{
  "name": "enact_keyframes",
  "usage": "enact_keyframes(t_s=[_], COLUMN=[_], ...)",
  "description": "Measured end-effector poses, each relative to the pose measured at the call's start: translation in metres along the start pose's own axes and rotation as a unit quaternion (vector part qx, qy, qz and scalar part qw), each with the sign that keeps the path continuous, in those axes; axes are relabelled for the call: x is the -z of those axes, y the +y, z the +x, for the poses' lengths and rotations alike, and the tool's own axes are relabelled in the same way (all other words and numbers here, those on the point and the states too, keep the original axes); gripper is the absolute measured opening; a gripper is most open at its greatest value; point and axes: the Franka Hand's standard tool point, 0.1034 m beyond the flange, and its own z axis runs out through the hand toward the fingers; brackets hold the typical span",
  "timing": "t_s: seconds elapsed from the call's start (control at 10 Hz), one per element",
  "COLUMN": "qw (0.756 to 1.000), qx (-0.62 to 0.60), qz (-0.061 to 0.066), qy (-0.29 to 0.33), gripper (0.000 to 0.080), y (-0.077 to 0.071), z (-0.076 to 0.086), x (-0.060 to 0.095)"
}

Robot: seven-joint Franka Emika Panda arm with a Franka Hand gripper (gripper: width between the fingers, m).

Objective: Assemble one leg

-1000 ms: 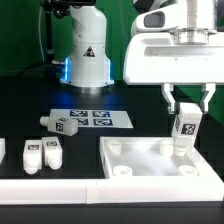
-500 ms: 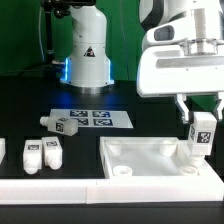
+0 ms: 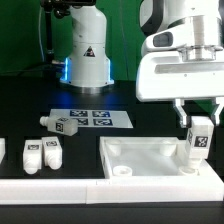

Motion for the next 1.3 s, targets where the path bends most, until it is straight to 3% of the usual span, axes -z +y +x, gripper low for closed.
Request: enact_keyframes(t_s=[0.4,1.3], qw=[1.0,1.0], qx=[0.006,0.004], qz=[-0.004,-0.008], qy=[0.005,0.006], gripper=[0.0287,0.0287], y=[0.008,0.007], z=[0.003,-0.005], x=[-0.004,-0.013])
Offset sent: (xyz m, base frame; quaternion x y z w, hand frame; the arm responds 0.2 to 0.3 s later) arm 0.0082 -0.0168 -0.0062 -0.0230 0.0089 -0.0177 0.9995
